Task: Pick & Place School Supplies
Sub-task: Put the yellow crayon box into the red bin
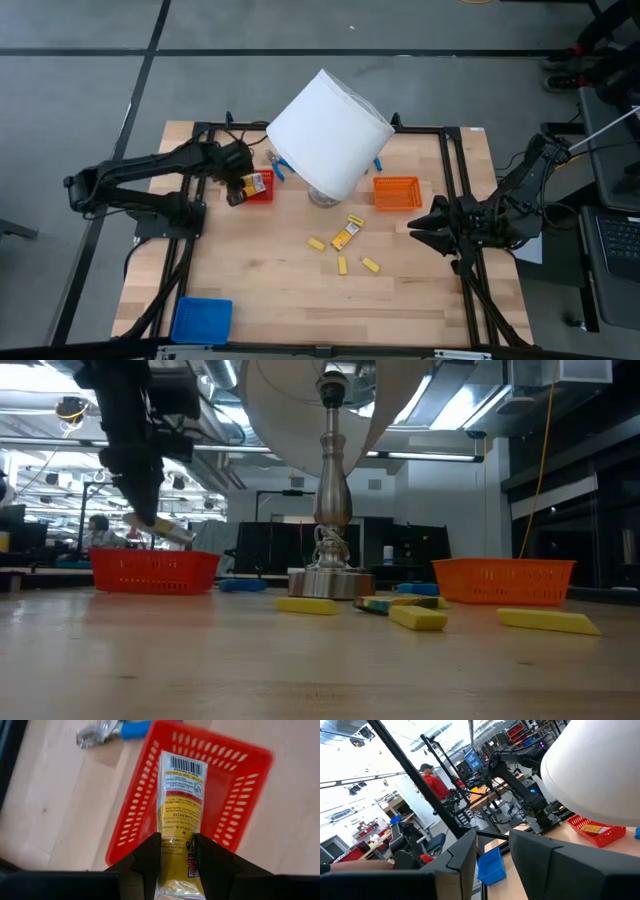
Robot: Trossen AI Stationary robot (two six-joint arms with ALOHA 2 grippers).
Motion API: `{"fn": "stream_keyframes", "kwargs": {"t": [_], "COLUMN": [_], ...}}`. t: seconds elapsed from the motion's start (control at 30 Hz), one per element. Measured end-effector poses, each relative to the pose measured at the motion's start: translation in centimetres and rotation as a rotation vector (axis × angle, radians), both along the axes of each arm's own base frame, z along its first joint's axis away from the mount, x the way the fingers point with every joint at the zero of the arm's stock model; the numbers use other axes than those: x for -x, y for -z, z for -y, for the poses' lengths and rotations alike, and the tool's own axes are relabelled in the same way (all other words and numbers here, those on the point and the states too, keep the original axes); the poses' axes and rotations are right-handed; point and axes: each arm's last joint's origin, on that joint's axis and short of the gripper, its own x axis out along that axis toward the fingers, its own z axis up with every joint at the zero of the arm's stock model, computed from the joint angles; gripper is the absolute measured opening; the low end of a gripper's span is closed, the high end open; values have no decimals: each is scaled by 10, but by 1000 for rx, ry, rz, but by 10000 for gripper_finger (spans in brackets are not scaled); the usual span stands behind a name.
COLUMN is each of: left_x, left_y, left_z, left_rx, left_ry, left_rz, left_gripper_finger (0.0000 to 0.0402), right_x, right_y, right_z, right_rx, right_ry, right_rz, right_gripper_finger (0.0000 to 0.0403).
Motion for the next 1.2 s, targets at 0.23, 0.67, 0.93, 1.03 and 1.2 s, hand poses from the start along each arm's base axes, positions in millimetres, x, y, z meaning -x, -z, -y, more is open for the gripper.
{"fn": "stream_keyframes", "kwargs": {"t": [0.23,0.67,0.93,1.03,1.2], "left_x": [-3,3,38,42,23], "left_y": [4,-9,-16,-16,-21], "left_z": [-4,-2,49,72,110], "left_rx": [57,57,313,460,554], "left_ry": [15,-195,-303,-278,-126], "left_rz": [7,99,272,401,622], "left_gripper_finger": [144,243,241,241,238], "right_x": [0,-2,-14,-22,-41], "right_y": [0,4,46,61,86], "right_z": [0,-3,-23,-32,-38], "right_rx": [4,10,60,173,488], "right_ry": [7,-17,-118,-161,-222], "right_rz": [-1,-18,-280,-351,-449], "right_gripper_finger": [121,121,121,121,121]}}
